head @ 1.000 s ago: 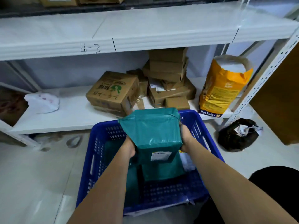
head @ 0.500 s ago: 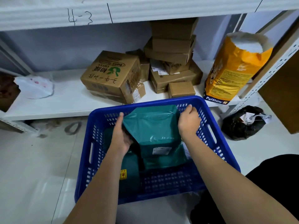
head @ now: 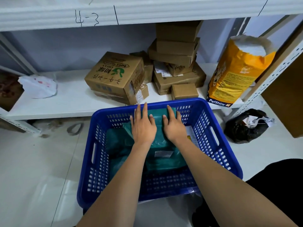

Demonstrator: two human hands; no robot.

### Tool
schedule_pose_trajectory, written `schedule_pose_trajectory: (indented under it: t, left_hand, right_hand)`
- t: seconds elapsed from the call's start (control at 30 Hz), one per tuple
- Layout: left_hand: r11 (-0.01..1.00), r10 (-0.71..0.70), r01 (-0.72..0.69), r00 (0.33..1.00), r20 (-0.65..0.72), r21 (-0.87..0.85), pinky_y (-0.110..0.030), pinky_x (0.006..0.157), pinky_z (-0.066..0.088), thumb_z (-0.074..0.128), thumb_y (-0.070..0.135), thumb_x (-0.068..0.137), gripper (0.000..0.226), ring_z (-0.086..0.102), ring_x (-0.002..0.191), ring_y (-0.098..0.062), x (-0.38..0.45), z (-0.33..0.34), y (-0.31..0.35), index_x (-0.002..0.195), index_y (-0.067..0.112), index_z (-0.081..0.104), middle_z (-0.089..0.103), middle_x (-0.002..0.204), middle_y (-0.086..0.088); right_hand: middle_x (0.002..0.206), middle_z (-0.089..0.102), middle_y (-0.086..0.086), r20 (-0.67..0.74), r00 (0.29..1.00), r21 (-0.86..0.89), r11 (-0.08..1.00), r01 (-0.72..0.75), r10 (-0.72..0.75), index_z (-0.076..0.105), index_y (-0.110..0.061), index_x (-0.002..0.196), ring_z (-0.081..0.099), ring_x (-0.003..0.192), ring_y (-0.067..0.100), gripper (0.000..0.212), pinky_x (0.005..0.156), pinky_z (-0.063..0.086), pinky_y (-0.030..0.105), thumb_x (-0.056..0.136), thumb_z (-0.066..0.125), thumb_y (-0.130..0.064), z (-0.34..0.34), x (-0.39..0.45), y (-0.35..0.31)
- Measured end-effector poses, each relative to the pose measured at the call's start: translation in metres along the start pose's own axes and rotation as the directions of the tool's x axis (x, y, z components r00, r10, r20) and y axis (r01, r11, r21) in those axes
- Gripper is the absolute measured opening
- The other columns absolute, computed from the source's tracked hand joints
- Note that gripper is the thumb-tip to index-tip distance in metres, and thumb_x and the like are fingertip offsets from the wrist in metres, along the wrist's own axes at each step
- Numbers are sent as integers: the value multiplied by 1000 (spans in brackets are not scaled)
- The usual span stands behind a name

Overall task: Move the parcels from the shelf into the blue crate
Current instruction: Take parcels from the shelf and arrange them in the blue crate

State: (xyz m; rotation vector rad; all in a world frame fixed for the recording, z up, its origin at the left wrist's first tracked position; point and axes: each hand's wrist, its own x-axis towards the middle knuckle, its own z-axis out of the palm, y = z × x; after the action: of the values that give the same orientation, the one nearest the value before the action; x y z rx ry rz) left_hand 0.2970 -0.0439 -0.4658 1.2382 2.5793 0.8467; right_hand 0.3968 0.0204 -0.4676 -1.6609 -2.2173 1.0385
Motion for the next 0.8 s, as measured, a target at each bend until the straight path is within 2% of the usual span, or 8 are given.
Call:
schedule_pose_trajectory:
  t: [0.07, 0.13, 0.23, 0.3, 0.4, 0.5, 0.6, 0.8]
  left_hand:
    - [983, -162, 172, 977, 140, -64, -45, 105, 42, 29, 43, 104, 59, 40, 138, -29, 3, 5, -9, 156, 32, 4, 23, 160, -7]
    - [945, -255, 291, 942, 218, -151, -43, 94, 49, 30, 50, 102, 62, 55, 120, -32, 7, 5, -14, 155, 37, 1, 49, 144, -7]
    - [775, -360, 470, 878, 316, -423, -41, 97, 47, 42, 52, 99, 67, 54, 119, -30, 11, 1, -16, 153, 45, 3, 51, 138, 1]
    - [632, -370, 536, 844, 390, -560, -43, 103, 45, 43, 50, 99, 62, 50, 126, -26, 16, 1, -19, 153, 41, 13, 43, 149, 1]
    - [389, -424, 668, 741, 520, -634, -45, 101, 47, 38, 53, 100, 51, 55, 121, -26, 23, 1, -21, 146, 32, 40, 53, 141, -4]
    - [142, -391, 763, 628, 673, -630, -44, 87, 54, 39, 70, 91, 61, 68, 100, -30, 25, -5, -23, 116, 23, 68, 73, 108, -10]
    - [83, -401, 776, 600, 692, -625, -43, 81, 54, 38, 73, 89, 62, 69, 94, -31, 26, -2, -28, 103, 23, 71, 75, 95, -12]
    - [105, -397, 837, 531, 749, -538, -38, 70, 55, 46, 77, 82, 66, 71, 86, -29, 31, -2, -26, 97, 19, 73, 76, 83, -11]
  right_hand:
    - [152, 32, 25, -8, 1000, -4, 1000, -15, 15, -1, -44, 152, 55, 120, 38, 55, 94, 48, 46, 102, 21, -50, -3, -3, 1]
    - [126, 58, 25, -13, 1000, 3, 1000, 2, -2, -11, -42, 151, 62, 100, 38, 57, 87, 51, 47, 102, 17, -50, -1, -1, 3]
    - [112, 65, 23, 0, 995, 118, 988, -102, 102, -14, -31, 153, 62, 97, 39, 62, 88, 50, 47, 103, 19, -48, 0, 8, 1]
    - [127, 58, 24, 17, 988, 230, 961, -151, 151, -4, -27, 155, 57, 114, 41, 62, 100, 44, 48, 103, 20, -49, -1, 13, 0]
    - [147, 45, 13, 98, 976, 469, 856, -216, 193, 15, -26, 156, 43, 132, 36, 60, 113, 32, 48, 102, 23, -52, 0, 19, 1]
    - [129, 58, 8, 260, 909, 672, 614, -413, 326, 47, -23, 137, 56, 114, 27, 62, 103, 41, 42, 97, 23, -64, -3, 23, 1]
    - [99, 69, 12, 446, 826, 710, 426, -561, 344, 63, -15, 115, 65, 91, 29, 73, 81, 51, 38, 93, 22, -72, -6, 25, 7]
    - [109, 71, 19, 535, 784, 706, 344, -619, 315, 68, -16, 116, 68, 100, 35, 72, 81, 56, 42, 93, 27, -71, -1, 36, 13]
